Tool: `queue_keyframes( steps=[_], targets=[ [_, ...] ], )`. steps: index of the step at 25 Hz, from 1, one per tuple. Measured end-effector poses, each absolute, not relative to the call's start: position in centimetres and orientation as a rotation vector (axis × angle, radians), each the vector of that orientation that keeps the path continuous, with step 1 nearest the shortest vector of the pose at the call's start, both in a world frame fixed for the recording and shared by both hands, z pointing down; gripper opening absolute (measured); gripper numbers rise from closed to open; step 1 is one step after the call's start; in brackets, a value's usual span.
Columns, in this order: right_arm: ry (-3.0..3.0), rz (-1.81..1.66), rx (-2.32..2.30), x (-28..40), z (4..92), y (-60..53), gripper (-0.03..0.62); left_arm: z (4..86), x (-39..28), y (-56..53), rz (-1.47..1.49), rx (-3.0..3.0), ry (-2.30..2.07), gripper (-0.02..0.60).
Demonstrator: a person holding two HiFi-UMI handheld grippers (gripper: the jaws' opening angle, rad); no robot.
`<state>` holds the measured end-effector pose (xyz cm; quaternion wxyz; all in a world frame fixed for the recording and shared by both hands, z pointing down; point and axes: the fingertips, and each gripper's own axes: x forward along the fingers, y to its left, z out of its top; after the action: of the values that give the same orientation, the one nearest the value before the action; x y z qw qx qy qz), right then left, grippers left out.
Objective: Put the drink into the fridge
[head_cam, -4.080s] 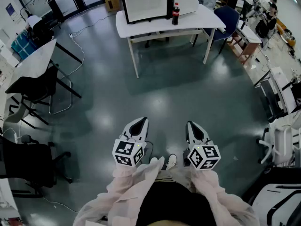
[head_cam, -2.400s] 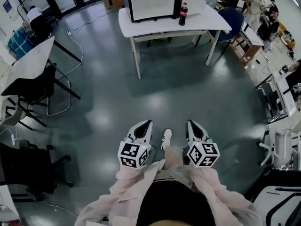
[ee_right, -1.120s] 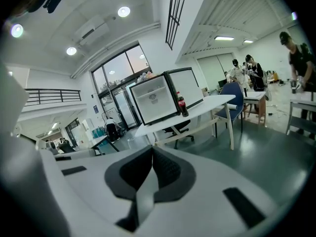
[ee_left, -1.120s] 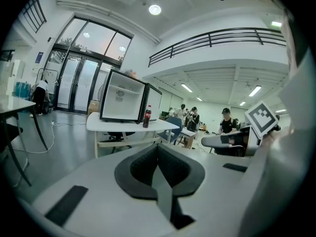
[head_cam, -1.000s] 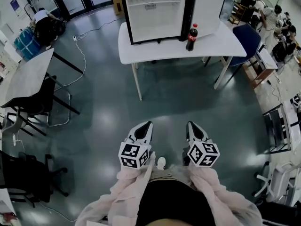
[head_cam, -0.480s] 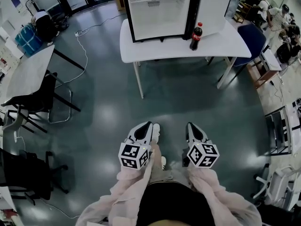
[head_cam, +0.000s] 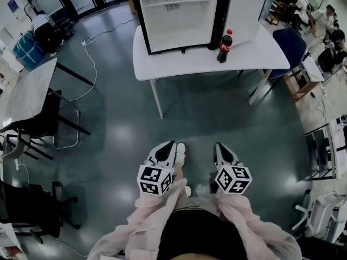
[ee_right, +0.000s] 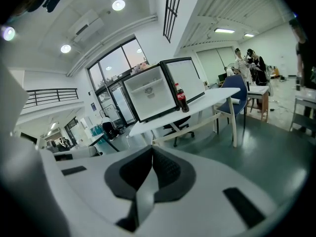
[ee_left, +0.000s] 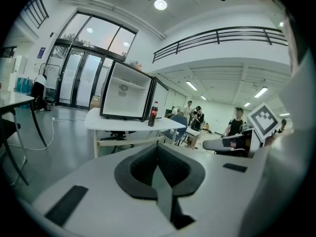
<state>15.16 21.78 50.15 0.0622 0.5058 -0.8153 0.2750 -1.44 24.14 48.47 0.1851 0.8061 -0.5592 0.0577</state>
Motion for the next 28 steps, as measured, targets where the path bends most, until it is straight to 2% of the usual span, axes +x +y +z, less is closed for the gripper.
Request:
queue_keyframes(
  steps=[28],
  targets=[
    [-2.450, 0.807, 1.584, 8.0, 47.4, -6.3, 0.012, 45.3, -7.2, -5.0, 0.145, 2.339, -1.475, 0.011]
  ],
)
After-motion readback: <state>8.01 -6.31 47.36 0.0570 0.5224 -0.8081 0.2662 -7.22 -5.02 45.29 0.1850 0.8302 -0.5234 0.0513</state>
